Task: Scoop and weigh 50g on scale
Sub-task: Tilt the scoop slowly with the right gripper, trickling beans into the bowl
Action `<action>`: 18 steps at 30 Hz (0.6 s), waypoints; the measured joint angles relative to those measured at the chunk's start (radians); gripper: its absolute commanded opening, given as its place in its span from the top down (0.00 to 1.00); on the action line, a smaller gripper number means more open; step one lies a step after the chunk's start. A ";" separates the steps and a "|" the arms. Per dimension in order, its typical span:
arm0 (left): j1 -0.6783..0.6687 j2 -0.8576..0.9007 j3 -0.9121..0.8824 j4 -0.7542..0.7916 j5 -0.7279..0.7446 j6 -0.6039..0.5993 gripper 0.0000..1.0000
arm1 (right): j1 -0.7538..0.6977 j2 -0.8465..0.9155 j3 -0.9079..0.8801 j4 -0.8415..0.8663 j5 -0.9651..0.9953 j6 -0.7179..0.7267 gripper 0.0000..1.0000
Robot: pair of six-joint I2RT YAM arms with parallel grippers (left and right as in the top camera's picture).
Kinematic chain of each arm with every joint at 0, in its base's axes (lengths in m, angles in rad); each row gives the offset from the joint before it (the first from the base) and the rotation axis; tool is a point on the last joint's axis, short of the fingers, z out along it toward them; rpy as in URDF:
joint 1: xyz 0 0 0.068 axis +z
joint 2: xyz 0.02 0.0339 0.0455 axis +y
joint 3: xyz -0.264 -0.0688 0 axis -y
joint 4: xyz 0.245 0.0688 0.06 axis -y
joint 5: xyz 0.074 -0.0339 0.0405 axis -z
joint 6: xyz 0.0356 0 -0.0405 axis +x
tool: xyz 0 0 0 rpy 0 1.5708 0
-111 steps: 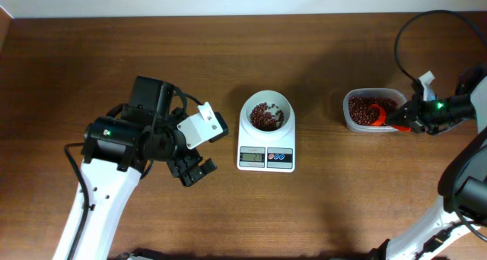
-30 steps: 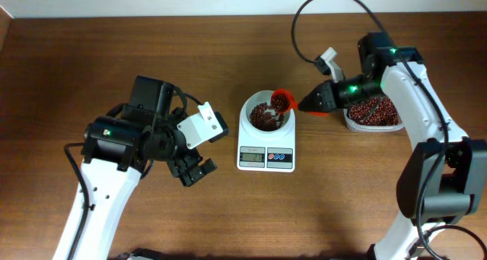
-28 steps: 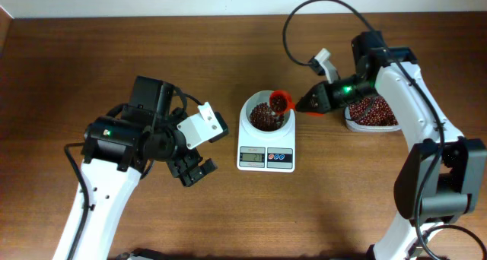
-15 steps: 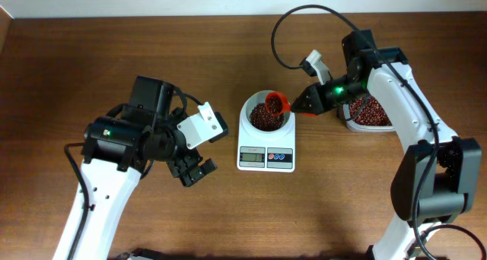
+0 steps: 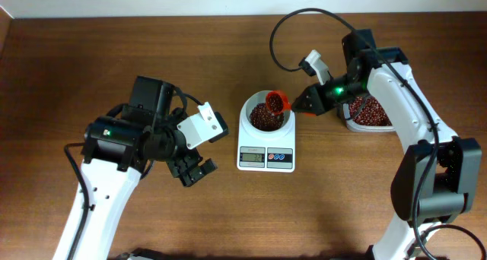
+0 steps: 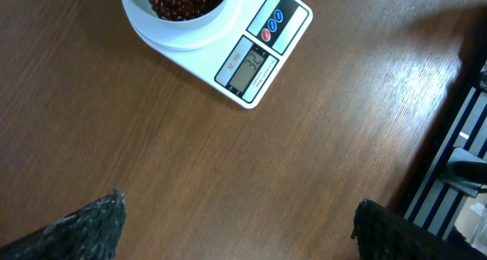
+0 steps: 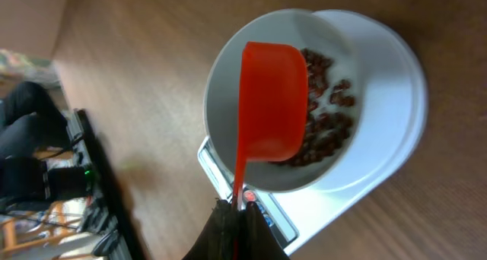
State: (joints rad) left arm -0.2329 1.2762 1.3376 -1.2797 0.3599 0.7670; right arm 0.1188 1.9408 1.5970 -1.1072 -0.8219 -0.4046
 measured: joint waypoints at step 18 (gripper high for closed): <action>0.000 0.000 0.000 0.000 0.000 0.000 0.01 | 0.000 0.000 0.000 0.039 0.011 0.113 0.96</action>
State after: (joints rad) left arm -0.2329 1.2762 1.3376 -1.2797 0.3599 0.7670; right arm 0.1188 1.9408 1.5967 -1.0679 -0.8104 -0.2913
